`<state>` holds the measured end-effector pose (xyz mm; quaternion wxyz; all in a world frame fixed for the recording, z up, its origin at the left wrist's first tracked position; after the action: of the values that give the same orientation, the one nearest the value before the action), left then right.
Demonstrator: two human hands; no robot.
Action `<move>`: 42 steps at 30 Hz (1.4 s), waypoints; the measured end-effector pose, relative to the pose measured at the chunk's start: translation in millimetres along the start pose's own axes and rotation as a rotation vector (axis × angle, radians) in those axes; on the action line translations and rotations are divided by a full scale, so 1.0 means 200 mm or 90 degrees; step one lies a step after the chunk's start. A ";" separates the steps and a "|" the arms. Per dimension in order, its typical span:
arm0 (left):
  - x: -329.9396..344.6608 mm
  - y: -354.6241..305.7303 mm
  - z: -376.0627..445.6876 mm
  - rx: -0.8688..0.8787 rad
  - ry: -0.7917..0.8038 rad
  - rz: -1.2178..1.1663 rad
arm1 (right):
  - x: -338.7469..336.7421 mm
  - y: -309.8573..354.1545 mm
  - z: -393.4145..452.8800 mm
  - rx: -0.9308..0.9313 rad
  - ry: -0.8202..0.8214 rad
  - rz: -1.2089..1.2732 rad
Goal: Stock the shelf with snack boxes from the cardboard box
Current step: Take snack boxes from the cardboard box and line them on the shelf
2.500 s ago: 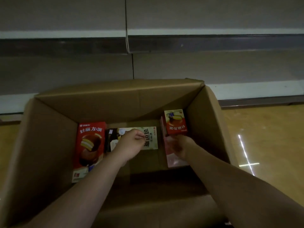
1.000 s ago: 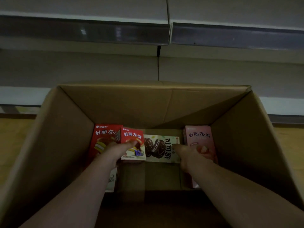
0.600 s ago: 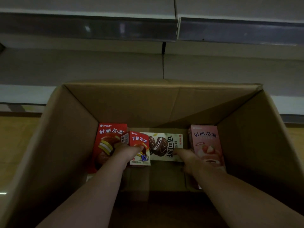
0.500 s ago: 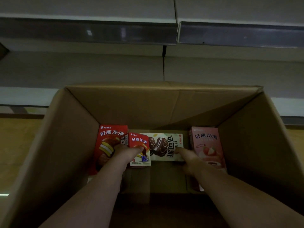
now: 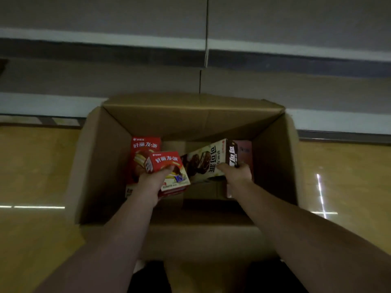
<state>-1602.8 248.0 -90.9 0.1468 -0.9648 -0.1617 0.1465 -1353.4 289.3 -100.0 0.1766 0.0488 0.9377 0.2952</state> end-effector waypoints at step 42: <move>-1.06 -1.34 -3.41 0.412 0.617 -0.097 | -1.14 2.00 -3.22 -0.515 0.215 0.320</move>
<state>-1642.7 254.6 670.9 0.5012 -0.8135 -0.0921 -0.2803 -1376.4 228.3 688.7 -0.0495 0.1522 0.7230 0.6721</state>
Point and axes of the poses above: each hand's wrist, its own z-axis towards the middle knuckle, its own x-axis out of the palm, y = z × x, the point moved 7 cm from there along z, towards the middle knuckle, and after that the axes turned 2 degrees about -x, right-handed, at the moved point
